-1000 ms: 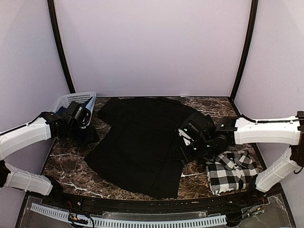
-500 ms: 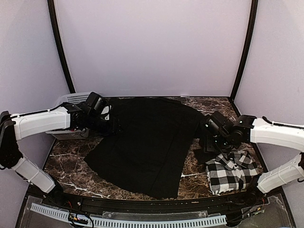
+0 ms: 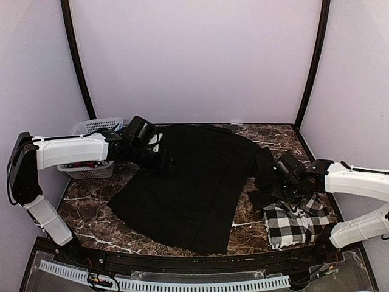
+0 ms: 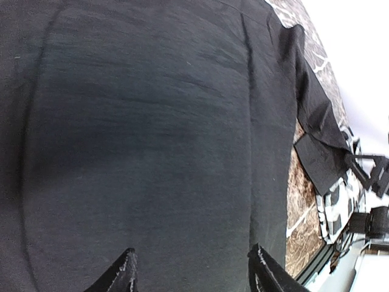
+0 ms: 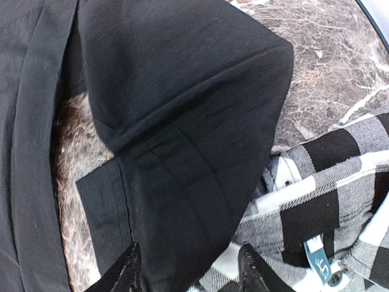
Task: Fold and stack the long sleeve shirts
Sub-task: Pick up the sleeve from the center of the board, then place the sleeve at the center of the board.
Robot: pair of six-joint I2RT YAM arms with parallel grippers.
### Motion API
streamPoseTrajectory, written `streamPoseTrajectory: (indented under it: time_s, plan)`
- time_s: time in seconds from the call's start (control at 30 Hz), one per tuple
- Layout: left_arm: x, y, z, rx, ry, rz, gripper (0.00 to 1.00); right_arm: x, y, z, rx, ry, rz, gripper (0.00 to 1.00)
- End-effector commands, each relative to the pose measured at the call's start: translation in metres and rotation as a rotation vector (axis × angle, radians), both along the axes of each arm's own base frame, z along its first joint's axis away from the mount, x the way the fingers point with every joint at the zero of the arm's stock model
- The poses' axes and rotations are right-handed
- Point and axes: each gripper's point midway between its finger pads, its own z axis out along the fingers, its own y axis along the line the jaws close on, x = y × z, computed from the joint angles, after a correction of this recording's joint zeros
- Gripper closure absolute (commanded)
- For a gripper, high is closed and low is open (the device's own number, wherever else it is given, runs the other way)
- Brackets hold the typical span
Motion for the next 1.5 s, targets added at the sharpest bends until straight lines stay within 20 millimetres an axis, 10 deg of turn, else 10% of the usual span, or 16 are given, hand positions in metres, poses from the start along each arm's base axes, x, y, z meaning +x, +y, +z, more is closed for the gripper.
streamPoseTrajectory:
  time_s: [0.0,0.37,0.67,1.17,1.47]
  plan:
    - [-0.004,-0.021,0.014,-0.04,-0.033,-0.076,0.39,0.015,0.0,0.004,0.062,-0.073,-0.05,0.51]
    - [-0.012,-0.041,0.026,-0.074,-0.065,-0.173,0.39,0.03,0.003,0.004,0.033,-0.082,-0.02,1.0]
    - [-0.016,-0.043,0.029,-0.088,-0.078,-0.198,0.39,0.055,0.039,0.026,0.041,-0.084,0.151,1.0]
    - [-0.021,-0.045,0.037,-0.153,-0.101,-0.204,0.4,0.145,0.228,0.026,0.057,-0.092,0.573,1.0]
    - [-0.025,-0.044,0.035,-0.171,-0.103,-0.208,0.4,0.144,0.221,0.06,0.099,-0.175,0.602,0.36]
